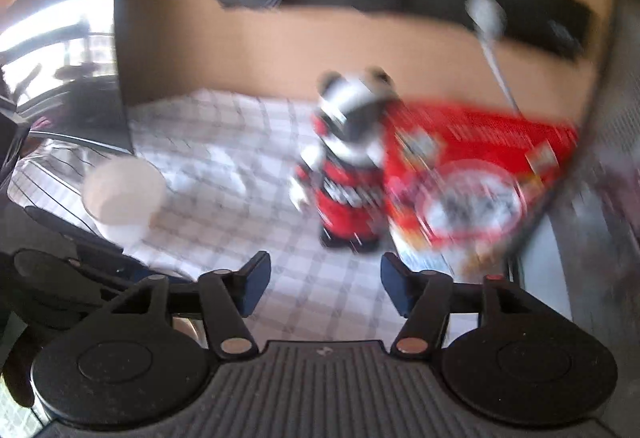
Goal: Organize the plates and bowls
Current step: 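Move both grippers toward the white bowl with the printed pattern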
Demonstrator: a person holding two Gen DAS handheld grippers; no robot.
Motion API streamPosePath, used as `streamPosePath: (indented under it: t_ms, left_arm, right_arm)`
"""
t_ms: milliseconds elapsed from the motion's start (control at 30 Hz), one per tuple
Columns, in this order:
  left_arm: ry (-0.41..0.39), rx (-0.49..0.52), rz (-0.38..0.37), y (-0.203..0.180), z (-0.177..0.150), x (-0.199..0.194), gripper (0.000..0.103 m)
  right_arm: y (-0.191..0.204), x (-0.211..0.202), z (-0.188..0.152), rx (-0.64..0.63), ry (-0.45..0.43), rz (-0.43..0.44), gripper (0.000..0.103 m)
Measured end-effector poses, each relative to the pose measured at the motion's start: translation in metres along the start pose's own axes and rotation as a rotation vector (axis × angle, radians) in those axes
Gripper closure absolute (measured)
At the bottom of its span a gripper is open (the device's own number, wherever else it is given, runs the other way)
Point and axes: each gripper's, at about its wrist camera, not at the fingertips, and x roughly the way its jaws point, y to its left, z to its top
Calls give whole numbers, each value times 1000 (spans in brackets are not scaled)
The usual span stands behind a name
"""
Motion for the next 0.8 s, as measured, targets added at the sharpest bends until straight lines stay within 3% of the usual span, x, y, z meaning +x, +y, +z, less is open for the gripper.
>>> streamPosePath:
  t_ms: [133,233,333,433,500,567,800]
  left_arm:
    - [-76,-155,78,68,1,-28,80]
    - [-142,-318,160,129,-1,-50,80]
    - [-191,-493,241,191,-5,-65,80]
    - [-191,-572,282,238,-7,-69,80]
    - [-174,-598,262,258,-7,-66,80]
    - [-158,-622,213,275,-4,-60,80]
    - [-108,-623,120,306,8,-34,79]
  right_arm:
    - [46,18,29,-101,-62,-9,36]
    - [78,41,48,-141,-64,44,34]
    - [107,69,67,-122,-14,129,33]
    - [124,107,89,-33,101,306,33]
    - [132,135,102,27,180,420,33]
    - [141,165,108,86,254,469,33]
    - [144,276,103,340,488,436,33]
